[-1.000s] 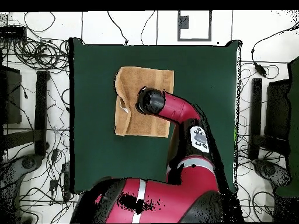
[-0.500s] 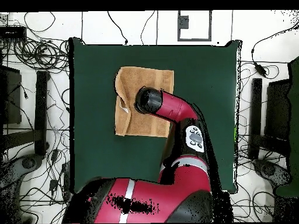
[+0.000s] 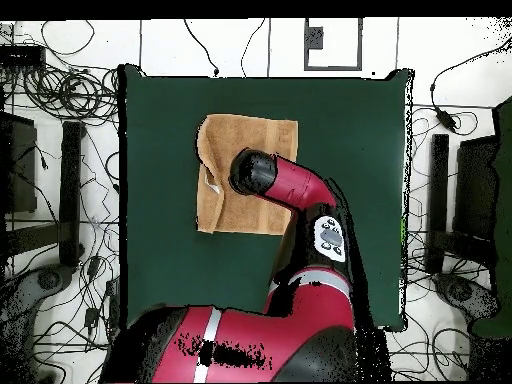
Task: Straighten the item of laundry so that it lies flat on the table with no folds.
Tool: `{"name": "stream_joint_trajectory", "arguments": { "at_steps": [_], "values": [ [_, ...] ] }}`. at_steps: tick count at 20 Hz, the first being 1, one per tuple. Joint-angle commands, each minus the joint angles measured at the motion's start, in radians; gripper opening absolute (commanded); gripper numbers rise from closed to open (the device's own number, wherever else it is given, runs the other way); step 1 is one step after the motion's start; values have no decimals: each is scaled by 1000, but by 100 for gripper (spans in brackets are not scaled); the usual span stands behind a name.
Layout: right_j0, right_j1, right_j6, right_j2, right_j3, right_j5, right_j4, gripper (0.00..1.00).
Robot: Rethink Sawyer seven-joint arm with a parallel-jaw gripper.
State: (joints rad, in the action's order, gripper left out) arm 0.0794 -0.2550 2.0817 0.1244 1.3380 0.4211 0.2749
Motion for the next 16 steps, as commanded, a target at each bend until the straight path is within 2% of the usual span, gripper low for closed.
{"name": "stream_joint_trajectory", "arguments": {
  "at_steps": [1, 7, 16],
  "values": [
    [-56, 108, 268, -109, 42, -167, 75, 100],
    [-55, 58, 264, -122, 79, -141, 85, 100],
    [-76, 3, 271, -86, 104, -64, 95, 100]
  ]
}}
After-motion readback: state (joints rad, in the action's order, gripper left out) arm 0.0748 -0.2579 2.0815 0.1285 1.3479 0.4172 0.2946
